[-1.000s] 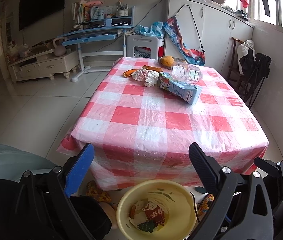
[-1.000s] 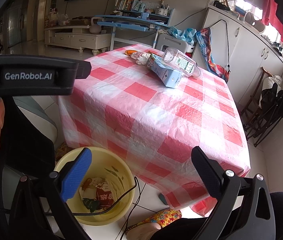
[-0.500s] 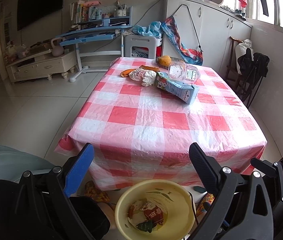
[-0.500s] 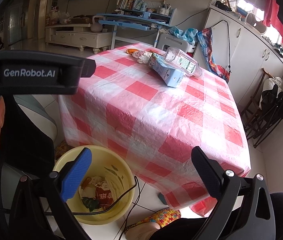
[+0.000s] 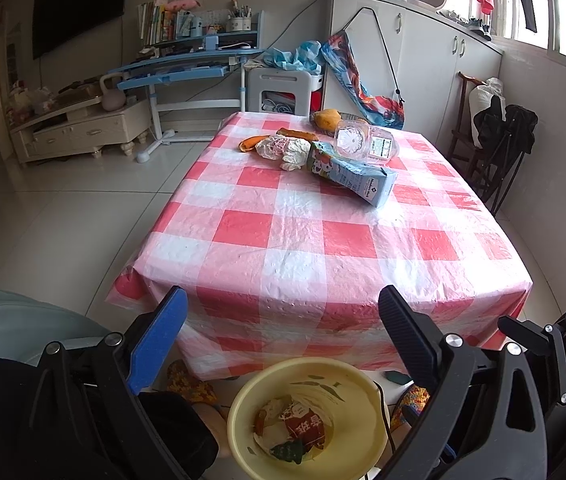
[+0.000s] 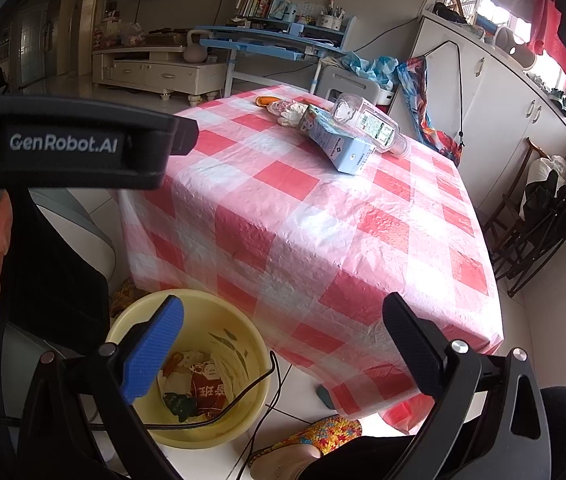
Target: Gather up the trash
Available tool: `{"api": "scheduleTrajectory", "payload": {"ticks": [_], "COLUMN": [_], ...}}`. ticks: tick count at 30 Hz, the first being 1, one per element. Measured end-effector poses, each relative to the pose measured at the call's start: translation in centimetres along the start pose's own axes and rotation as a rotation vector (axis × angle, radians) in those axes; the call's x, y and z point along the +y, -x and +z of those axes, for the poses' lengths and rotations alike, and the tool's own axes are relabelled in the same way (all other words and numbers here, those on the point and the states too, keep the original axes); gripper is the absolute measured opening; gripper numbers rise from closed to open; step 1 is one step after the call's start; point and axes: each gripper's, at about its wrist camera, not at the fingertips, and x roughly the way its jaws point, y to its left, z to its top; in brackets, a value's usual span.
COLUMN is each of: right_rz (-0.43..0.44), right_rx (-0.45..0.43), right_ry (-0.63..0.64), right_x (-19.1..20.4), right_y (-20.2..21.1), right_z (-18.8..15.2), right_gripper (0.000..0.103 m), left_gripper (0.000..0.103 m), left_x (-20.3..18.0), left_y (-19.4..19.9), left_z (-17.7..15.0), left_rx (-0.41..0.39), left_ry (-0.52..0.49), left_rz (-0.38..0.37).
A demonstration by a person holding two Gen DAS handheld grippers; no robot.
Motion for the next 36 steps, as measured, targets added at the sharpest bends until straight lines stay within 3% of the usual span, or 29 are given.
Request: {"api": "scheduleTrajectory", "payload": {"ticks": [36], "right_rz": [0.01], "right_rx": [0.001], "right_ry": [0.011], "right_x": [0.39], "right_y": [-0.2], "right_z": [0.04], "right_gripper": [0.095], "left_gripper": [0.093], "left_x": [-0.1], "left_y": [-0.56], "left_z": [-0.36], "left_rx": [0.013], "left_ry": [0.005], "left_rz": [-0.003]}}
